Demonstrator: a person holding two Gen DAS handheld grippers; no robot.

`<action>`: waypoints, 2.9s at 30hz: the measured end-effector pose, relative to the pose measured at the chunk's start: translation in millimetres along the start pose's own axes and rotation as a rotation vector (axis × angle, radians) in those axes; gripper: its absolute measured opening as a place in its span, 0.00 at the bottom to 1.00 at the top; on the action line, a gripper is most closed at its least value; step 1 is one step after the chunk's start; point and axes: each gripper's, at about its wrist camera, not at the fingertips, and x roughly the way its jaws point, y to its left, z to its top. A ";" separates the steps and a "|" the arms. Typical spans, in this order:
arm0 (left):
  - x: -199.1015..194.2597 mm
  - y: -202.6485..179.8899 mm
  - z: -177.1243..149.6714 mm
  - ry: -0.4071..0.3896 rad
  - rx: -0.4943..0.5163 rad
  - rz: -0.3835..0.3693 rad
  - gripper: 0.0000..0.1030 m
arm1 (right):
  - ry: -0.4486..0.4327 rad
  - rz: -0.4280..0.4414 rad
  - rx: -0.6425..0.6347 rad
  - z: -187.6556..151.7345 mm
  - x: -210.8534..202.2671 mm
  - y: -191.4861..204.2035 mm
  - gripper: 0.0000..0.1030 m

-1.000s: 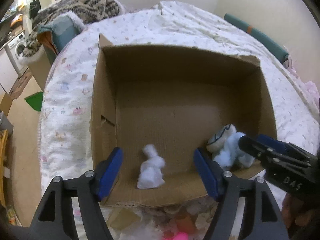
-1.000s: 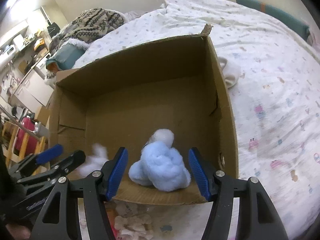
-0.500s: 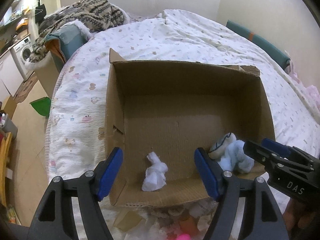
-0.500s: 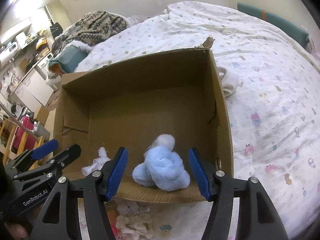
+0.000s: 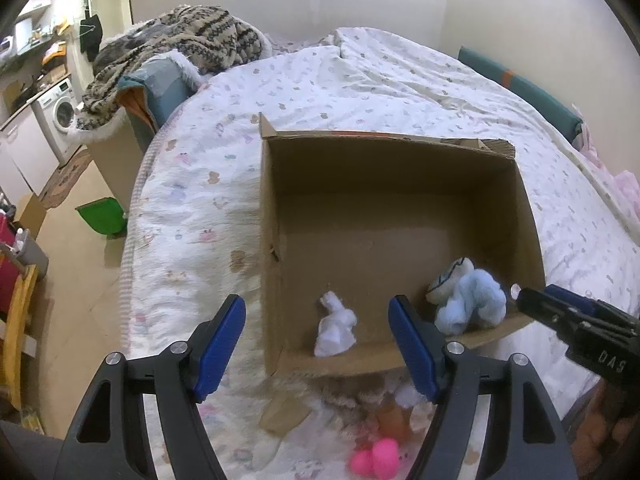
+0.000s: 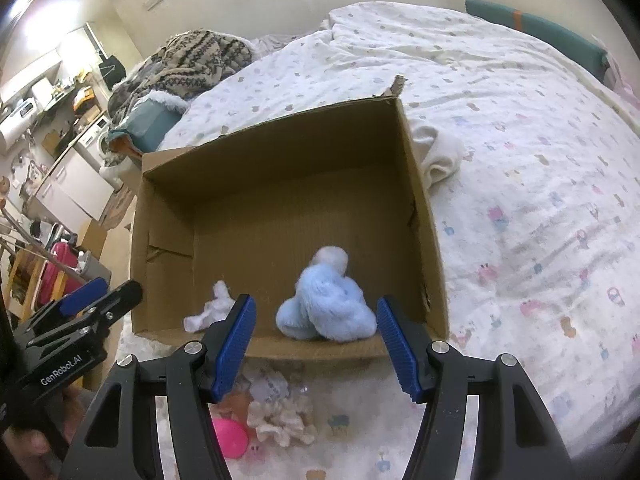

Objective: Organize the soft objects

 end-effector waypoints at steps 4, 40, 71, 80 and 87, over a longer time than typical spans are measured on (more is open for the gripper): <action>-10.7 10.5 -8.4 -0.001 -0.020 0.014 0.69 | 0.007 0.007 0.032 -7.3 -7.0 -6.4 0.65; 35.4 69.1 -66.5 0.348 -0.252 -0.036 0.69 | 0.174 0.037 0.146 -60.5 3.9 -10.6 0.65; 39.8 48.8 -60.2 0.299 -0.183 -0.020 0.07 | 0.413 0.174 0.237 -73.1 61.4 -16.2 0.64; 27.9 49.5 -66.4 0.307 -0.190 -0.045 0.07 | 0.441 0.084 0.091 -77.6 86.0 12.2 0.63; 32.4 47.4 -66.7 0.299 -0.175 -0.034 0.07 | 0.424 0.077 0.048 -77.4 84.9 20.2 0.30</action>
